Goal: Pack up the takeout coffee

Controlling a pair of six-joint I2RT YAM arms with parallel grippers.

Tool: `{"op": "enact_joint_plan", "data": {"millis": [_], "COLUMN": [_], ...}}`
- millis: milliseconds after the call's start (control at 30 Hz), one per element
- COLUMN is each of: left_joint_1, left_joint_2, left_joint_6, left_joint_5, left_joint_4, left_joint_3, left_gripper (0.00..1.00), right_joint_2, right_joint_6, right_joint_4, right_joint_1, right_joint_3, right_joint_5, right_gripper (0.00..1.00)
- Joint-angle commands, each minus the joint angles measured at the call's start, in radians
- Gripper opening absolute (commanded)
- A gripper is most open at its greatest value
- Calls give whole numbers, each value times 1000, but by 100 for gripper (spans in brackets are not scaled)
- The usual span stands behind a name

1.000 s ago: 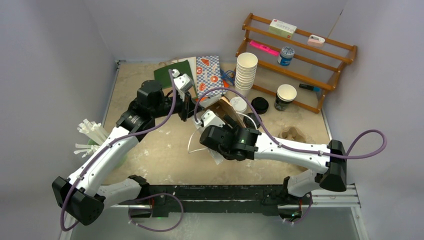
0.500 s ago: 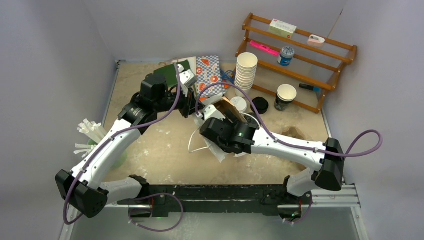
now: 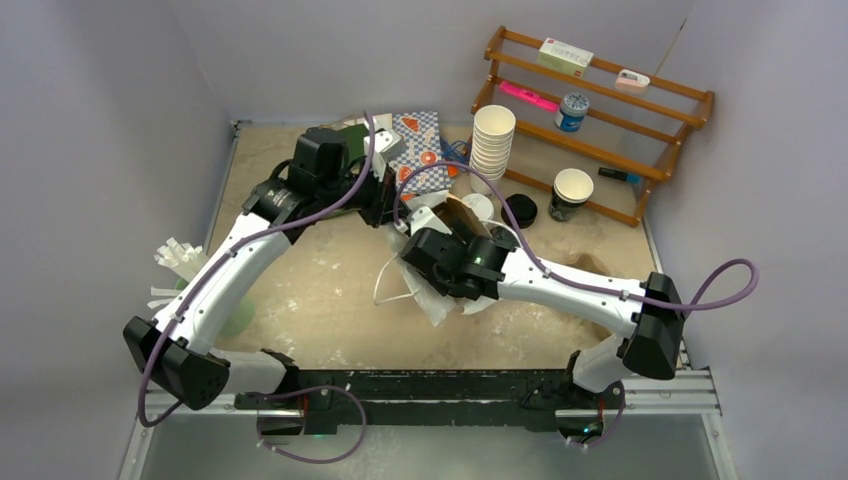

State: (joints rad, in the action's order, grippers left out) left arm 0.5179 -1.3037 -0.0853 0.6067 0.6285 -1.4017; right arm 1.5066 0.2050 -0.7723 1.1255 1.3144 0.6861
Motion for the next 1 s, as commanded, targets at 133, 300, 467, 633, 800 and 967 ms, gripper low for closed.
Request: {"op": "enact_joint_plan", "data": {"millis": [133,300,467,633,800,967], "left_joint_1": [5,2,-4,-14,-27,-31], "left_joint_2": [-47,-97,-139,-169,-208,-241], "left_joint_6": [14,26,34,44,44,45], "left_joint_5": [27,33,28,19,-6,-41], "left_joint_4": [48,75,103,109,111,107], "left_joint_3": [-73,-118,-157,-168,-189,-228], "left_gripper": [0,0,0,0,0,0], "right_joint_2": [11,44,65,90,122,149], "right_joint_6": [11,5,-3,-7,-3,0], "right_joint_4": [19,32,57,63,52,40], "right_joint_1": [-62,-83,-119,-156,-188,-214], "right_joint_3": [-4,-8,-14,-14,-6,19], "right_joint_5": [-71,-87,-122,-159,-212,-265], "right_gripper": [42,42,42,42,42,42]}}
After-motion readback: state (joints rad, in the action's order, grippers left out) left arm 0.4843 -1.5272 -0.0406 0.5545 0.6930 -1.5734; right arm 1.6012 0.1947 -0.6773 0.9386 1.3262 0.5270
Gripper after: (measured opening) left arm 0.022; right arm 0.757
